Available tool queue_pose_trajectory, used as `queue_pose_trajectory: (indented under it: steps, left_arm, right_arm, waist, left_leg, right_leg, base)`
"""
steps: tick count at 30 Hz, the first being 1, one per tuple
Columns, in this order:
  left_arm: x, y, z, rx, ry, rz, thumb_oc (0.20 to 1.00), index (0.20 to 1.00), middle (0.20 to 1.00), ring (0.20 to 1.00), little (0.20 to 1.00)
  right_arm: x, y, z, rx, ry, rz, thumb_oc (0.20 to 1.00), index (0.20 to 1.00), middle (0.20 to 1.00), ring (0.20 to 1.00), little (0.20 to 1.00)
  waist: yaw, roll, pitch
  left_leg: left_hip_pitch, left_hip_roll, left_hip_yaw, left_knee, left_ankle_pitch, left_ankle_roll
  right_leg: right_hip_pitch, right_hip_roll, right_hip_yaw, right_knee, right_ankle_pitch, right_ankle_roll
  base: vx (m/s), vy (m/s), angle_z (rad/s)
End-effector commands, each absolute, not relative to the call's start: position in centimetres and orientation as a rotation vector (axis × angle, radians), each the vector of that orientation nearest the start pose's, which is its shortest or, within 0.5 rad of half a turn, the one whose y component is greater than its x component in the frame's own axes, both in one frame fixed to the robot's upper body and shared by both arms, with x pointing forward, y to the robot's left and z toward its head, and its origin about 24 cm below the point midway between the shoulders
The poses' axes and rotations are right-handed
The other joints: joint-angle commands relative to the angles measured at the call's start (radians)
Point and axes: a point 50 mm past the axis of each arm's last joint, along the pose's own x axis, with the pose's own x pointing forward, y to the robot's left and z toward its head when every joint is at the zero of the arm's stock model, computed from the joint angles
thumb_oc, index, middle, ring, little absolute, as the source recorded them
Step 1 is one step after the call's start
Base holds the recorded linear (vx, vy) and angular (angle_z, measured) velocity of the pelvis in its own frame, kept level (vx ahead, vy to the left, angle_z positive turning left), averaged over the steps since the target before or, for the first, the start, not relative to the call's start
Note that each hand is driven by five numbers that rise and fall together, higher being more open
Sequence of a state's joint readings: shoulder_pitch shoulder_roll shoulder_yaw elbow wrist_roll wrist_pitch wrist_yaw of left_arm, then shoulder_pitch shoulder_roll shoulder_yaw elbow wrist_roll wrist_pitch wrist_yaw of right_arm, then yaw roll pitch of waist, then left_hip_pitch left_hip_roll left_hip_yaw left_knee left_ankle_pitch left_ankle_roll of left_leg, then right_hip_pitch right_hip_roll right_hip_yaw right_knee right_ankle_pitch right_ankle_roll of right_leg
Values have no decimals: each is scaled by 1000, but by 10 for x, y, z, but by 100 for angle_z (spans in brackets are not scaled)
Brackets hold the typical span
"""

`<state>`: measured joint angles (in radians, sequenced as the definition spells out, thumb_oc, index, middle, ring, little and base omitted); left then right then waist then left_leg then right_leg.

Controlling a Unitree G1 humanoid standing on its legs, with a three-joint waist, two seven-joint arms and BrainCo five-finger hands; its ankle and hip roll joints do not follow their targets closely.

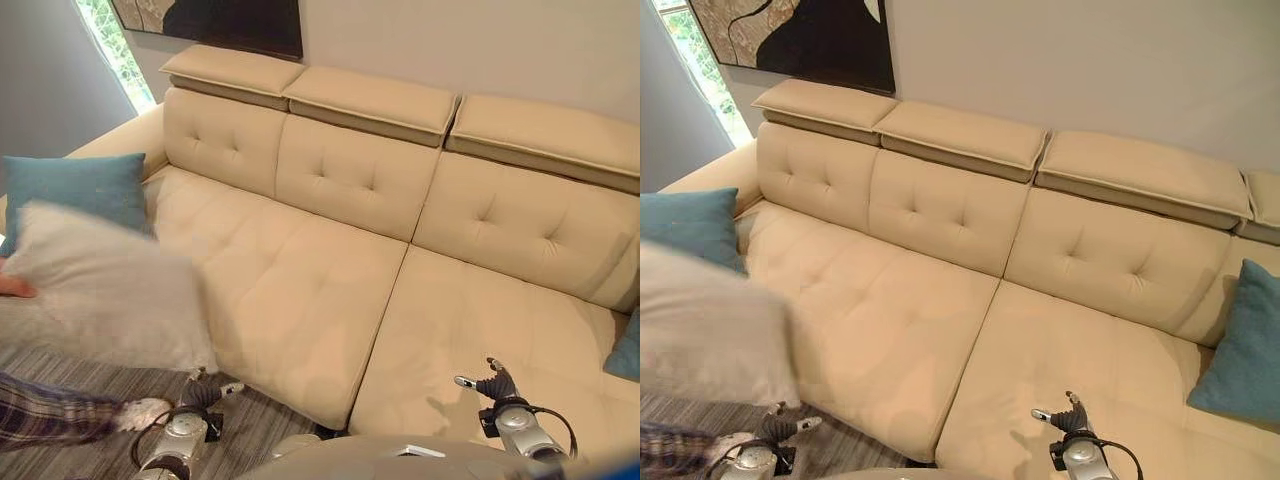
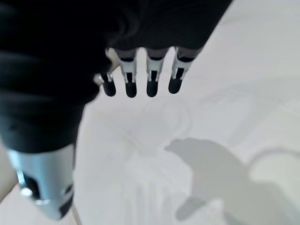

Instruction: Pick up all the scattered cushions and arrange them neatly on the sofa.

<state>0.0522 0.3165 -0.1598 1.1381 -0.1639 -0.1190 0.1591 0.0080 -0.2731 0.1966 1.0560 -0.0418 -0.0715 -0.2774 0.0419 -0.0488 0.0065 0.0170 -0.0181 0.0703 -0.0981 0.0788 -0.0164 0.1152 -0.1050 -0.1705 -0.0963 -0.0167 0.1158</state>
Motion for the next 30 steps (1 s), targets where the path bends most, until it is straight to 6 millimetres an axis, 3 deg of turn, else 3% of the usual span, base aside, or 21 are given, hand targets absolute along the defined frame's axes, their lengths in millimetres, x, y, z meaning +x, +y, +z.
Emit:
queue_pose_trajectory:
  steps: [1, 9, 30]
  left_arm:
    - [95, 232, -158, 268, 1100, 182, 1000, 1000, 1000, 1000, 1000]
    - [88, 234, -160, 275, 1134, 183, 1000, 1000, 1000, 1000, 1000]
    - [92, 231, -160, 308, 1138, 137, 1000, 1000, 1000, 1000, 1000]
  right_arm:
    - [150, -238, -133, -508, 886, -181, 1000, 1000, 1000, 1000, 1000]
    - [137, -240, -140, -514, 951, -180, 1000, 1000, 1000, 1000, 1000]
    - [107, -242, -153, -522, 1098, -169, 1000, 1000, 1000, 1000, 1000]
  waist:
    - [5, 3, 35]
    - [6, 2, 31]
    - [0, -1, 23]
  left_leg:
    - [36, 21, -28, 11, -100, -34]
    - [42, 21, -39, 11, -101, -36]
    - [46, 17, -32, 11, -111, -32]
  right_leg:
    - [-64, 13, -43, 9, 53, 54]
    - [-54, 9, -53, 9, 49, 53]
    - [-54, 2, -59, 9, 49, 58]
  base:
    - [0, 0, 0]
    - [-3, 1, 6]
    - [0, 0, 0]
